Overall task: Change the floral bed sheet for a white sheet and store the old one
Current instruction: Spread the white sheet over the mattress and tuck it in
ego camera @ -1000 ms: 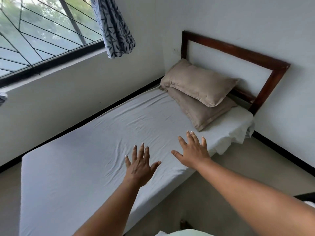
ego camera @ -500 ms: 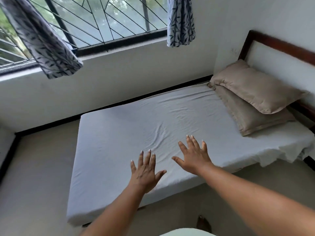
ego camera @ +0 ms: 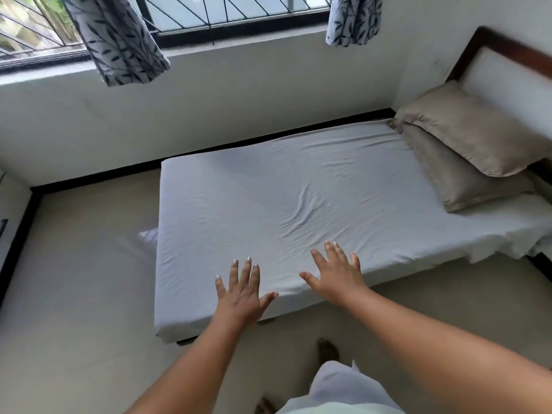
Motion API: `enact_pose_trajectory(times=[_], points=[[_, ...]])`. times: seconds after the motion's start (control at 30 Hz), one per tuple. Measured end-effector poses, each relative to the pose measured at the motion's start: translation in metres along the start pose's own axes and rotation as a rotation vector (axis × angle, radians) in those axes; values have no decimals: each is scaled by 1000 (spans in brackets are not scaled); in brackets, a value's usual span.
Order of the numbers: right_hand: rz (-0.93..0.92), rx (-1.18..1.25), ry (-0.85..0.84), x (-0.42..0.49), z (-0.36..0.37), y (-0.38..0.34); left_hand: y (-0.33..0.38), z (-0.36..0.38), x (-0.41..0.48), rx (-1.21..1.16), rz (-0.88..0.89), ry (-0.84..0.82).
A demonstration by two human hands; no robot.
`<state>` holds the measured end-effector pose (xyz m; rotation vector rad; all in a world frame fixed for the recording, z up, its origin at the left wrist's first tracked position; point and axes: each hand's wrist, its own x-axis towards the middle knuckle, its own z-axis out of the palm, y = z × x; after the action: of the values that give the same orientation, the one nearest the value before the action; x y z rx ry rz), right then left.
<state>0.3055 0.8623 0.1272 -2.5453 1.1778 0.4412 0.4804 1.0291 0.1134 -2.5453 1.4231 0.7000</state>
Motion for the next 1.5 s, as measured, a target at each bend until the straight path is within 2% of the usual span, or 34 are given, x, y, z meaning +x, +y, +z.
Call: enact_pose_trajectory(times=[0.17, 0.33, 0.43, 0.53, 0.63, 0.77, 0.9, 0.97, 1.23, 1.5], points=[[176, 150, -44, 6, -3, 32, 25, 5, 20, -178, -29, -89], [359, 506, -136, 29, 15, 65, 45, 24, 59, -283, -110, -153], [391, 565, -155, 58, 29, 86, 59, 43, 89, -412, -215, -205], [421, 581, -205, 93, 53, 107, 74, 66, 118, -388, -222, -222], [369, 492, -248, 136, 90, 124, 91, 97, 153, -381, -174, -213], [176, 303, -263, 172, 136, 131, 103, 142, 190, -353, -167, -195], [2, 94, -289, 207, 193, 140, 100, 193, 230, -196, -123, -194], [-67, -8, -249, 222, 214, 143, 92, 215, 242, -115, -110, -181], [-194, -173, -204, 259, 241, 156, 69, 251, 269, -9, -30, -80], [-243, -233, -341, 251, 234, 164, 63, 243, 268, 22, 58, -183]])
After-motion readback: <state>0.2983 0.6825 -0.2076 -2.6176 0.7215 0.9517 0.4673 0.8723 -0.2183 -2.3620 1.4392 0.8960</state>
